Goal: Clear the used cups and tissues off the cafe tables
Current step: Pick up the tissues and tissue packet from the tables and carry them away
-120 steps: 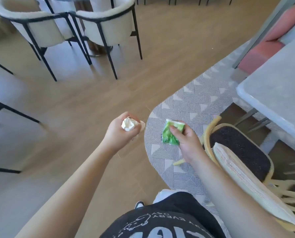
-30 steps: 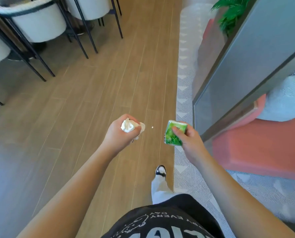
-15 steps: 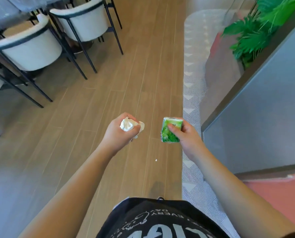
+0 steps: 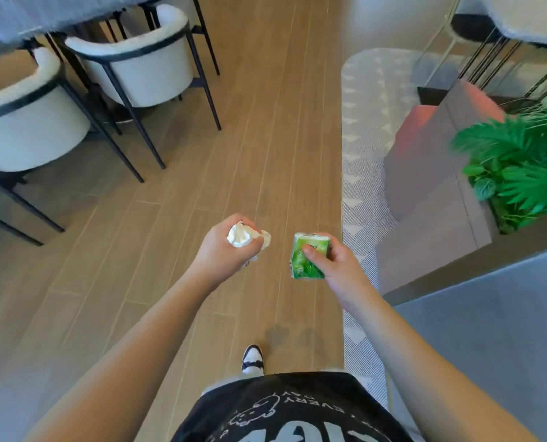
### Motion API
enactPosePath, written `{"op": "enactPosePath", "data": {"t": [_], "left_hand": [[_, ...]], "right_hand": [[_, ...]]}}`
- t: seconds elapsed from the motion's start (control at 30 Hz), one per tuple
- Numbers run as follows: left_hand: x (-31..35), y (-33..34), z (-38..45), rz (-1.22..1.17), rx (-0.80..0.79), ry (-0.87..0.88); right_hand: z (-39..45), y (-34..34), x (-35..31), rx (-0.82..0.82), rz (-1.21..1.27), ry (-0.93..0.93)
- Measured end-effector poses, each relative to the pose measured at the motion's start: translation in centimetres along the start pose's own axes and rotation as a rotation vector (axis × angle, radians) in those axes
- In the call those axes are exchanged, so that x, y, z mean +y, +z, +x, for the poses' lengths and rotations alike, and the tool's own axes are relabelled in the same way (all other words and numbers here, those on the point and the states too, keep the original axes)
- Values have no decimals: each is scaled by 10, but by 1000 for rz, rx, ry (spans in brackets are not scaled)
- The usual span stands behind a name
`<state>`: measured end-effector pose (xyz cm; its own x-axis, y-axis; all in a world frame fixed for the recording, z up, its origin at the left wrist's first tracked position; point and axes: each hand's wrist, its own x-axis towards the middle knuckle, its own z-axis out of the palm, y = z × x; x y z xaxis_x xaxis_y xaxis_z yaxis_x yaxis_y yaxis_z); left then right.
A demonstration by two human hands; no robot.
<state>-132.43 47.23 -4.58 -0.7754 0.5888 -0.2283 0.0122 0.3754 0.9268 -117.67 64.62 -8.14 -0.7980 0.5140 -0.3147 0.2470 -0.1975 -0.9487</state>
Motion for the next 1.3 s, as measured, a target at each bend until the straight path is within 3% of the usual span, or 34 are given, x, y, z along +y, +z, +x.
{"op": "enactPosePath", "data": {"t": [0.33, 0.57, 0.83, 1.3], "left_hand": [[68, 3, 190, 0, -64, 49], [95, 47, 321, 22, -56, 7], [153, 98, 458, 31, -76, 2], [182, 93, 715, 77, -81, 16]], "right_hand": [[168, -39, -60, 119, 133, -2], [292, -102, -88, 43, 80, 17], [429, -166, -140, 68, 129, 27], [668, -214, -196, 95, 171, 58]]}}
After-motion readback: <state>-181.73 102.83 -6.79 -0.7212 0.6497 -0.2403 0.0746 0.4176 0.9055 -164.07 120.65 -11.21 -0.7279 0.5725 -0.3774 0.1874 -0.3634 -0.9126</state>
